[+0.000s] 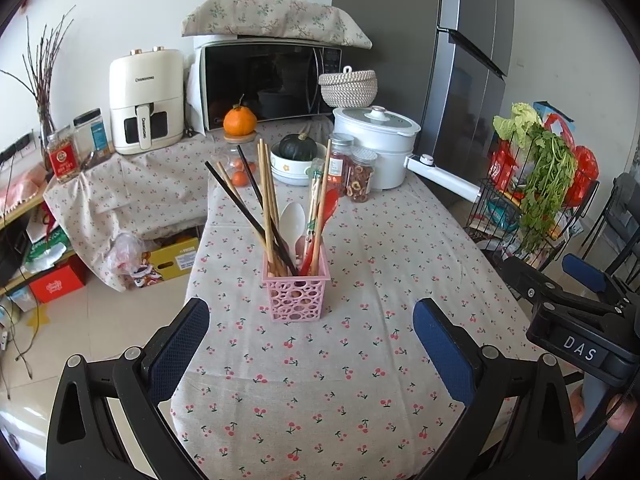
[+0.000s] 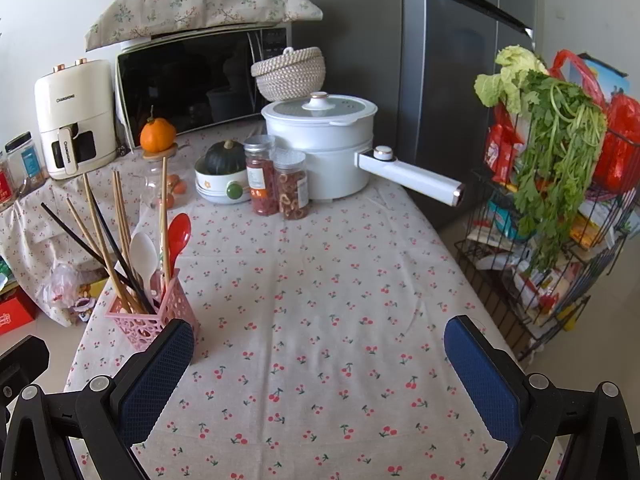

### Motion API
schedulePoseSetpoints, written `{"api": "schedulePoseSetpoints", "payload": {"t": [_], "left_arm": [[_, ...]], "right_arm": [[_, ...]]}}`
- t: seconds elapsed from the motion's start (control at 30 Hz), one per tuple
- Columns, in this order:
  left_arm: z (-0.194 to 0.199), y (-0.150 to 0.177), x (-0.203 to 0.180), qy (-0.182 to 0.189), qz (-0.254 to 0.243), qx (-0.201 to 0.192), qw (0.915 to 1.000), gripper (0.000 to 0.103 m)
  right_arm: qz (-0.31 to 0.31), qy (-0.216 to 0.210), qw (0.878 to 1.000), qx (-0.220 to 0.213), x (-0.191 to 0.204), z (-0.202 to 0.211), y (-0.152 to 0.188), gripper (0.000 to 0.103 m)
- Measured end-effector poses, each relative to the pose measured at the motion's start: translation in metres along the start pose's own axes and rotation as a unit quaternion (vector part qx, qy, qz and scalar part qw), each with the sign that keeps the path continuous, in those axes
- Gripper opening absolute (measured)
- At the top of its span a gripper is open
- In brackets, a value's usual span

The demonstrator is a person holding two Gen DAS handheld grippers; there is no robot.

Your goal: Organize utensils

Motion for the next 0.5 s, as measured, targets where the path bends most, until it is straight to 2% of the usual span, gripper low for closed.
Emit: {"api": "schedulePoseSetpoints", "payload": {"t": [0.13, 0.5], "left_arm": [[-0.007, 0.004, -0.001, 0.015, 0.013, 0.019, 0.9996, 0.103], [-0.016, 0.003, 0.005, 0.023, 0.025, 0.016, 0.9993, 0.103]], "right_arm": [[0.000, 0.000, 1.000, 0.000, 0.000, 0.000, 0.000, 0.103], [-0.002, 0.003, 1.000, 0.011, -0.002, -0.007, 0.005, 0.103]]}}
Point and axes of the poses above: each gripper's, at about its wrist camera, not at the fingertips, and z roughly against the way its jaws point, x to its left, y to its underside, the point moved 10 cm from there along -z, roughly the way its jaws point, and after that the axes turned 4 degrees about -y, right-handed, at the moved point
